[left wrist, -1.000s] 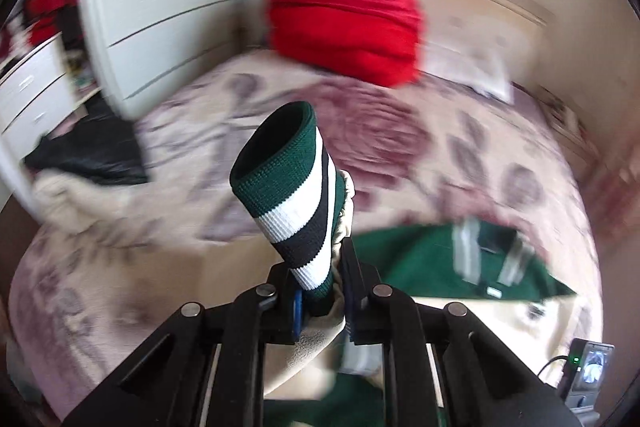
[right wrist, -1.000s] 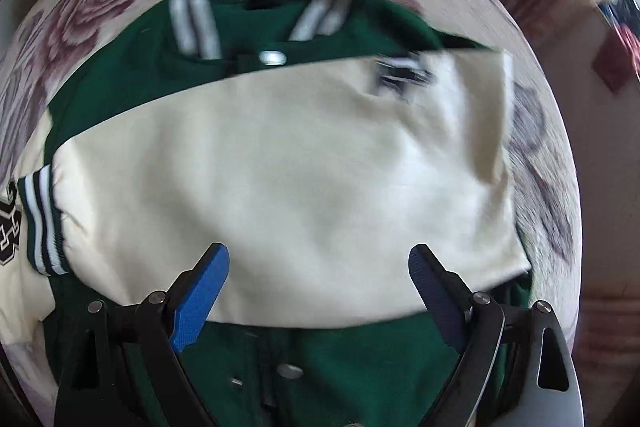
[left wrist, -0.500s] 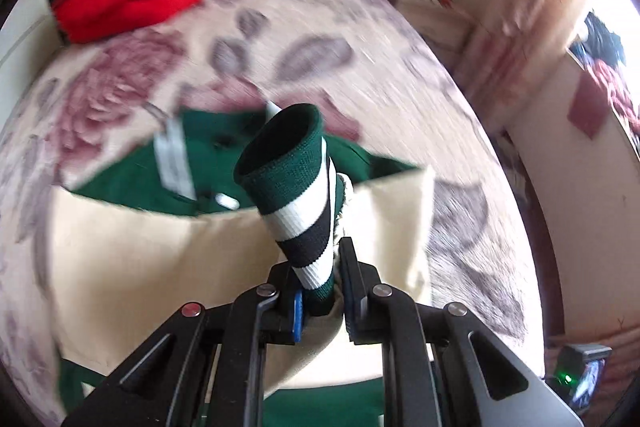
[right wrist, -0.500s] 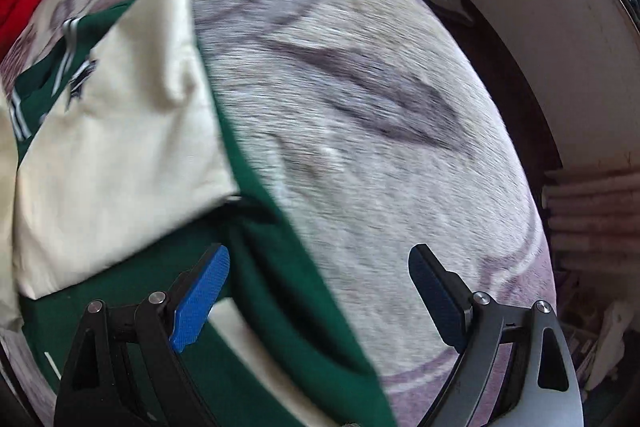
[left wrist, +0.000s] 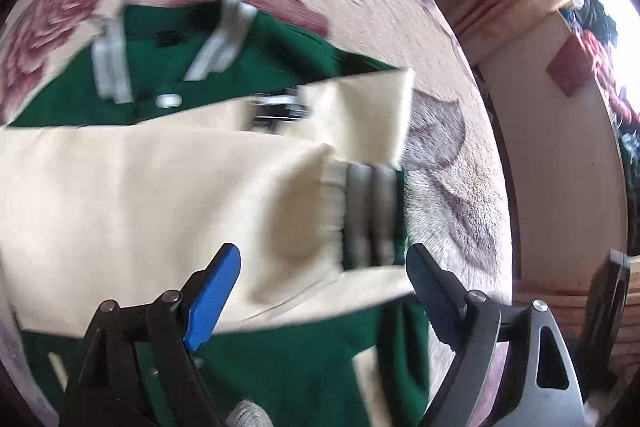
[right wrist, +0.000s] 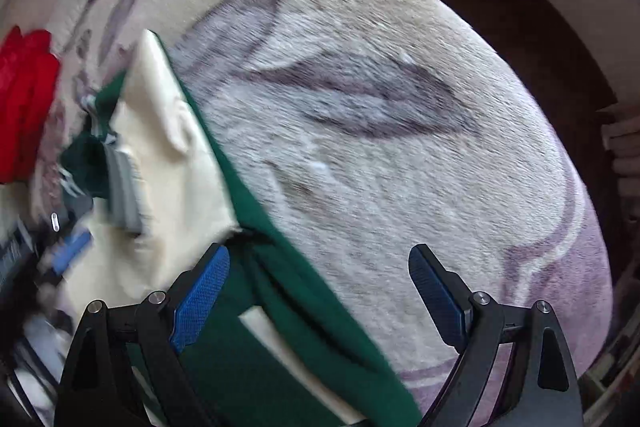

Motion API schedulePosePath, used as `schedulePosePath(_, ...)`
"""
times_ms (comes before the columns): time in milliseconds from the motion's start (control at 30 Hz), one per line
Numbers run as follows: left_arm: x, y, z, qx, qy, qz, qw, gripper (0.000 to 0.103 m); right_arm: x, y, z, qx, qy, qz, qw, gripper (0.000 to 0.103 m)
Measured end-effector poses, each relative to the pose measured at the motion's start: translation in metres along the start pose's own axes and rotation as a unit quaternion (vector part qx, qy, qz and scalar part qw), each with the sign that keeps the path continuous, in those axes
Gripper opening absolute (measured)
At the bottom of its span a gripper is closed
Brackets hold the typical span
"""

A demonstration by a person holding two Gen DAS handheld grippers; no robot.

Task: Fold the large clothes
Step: 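Fold the held sleeve across the jacket body with the left gripper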

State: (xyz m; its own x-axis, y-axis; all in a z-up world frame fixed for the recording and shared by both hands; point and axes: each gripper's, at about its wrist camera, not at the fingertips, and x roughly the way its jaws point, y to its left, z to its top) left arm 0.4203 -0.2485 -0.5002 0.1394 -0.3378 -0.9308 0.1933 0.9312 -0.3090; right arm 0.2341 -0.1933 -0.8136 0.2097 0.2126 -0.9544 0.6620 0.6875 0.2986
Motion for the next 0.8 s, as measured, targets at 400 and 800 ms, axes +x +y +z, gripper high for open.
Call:
schedulePosePath(400,-0.043,0.254,-0.029,-0.137,-0.020,0.295,0.9453,0.084,0.095,0.134,0.035,-0.118,0.094,0.087,0.985,0.086)
schedulePosePath(800,-0.024,0.262,-0.028,-0.155,-0.004,0.263,0.9522,0.084,0.074,0.090,0.046,-0.052,0.031,0.001,0.998,0.007)
